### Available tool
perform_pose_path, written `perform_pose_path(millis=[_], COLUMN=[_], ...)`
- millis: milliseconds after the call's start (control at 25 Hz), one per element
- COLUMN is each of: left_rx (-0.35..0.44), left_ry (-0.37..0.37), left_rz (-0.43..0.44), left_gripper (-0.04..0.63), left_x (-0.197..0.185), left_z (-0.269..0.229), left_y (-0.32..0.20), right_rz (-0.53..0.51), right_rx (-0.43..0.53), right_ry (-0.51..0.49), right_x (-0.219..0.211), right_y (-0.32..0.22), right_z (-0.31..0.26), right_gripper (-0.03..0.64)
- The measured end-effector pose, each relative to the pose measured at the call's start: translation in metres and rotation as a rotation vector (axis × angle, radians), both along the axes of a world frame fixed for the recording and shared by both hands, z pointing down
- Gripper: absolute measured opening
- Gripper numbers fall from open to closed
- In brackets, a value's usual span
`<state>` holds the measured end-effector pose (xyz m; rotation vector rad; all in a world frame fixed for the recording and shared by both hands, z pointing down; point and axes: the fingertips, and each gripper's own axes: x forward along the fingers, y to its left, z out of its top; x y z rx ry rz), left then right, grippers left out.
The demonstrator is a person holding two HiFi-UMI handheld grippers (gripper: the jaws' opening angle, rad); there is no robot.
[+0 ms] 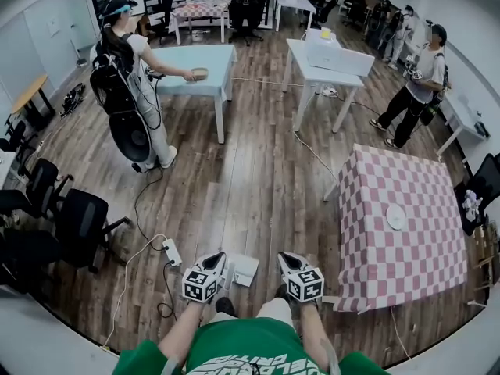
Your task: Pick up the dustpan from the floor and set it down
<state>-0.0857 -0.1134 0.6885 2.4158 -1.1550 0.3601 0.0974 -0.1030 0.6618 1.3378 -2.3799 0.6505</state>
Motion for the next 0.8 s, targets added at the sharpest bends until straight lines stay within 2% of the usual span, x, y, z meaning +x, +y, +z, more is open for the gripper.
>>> perform_pose_path(millis=[360, 560, 800], left_rx=[-0.026, -0.019, -0.089], left_ry=[-0.059, -0.113, -0.138], left_rz=[0.042, 0.018, 0.002], left_gripper=[0.005, 0.005, 0.005], left_x=[-0.002, -0.012, -0.021], left_z=[0.015, 0.022, 0.041], left_y=[0.017, 0.021, 0.025], right_rz=[-0.017, -0.010, 0.004], right_rx=[-0.001, 0.003, -0.012], right_ry=[-0.017, -0.010, 0.001], right_x=[-0.010, -0.013, -0.013], right_y=[0.015, 0.025, 0.036], right_z=[0.005, 0.005, 0.010], right_gripper=[0.008, 0.008, 0.008])
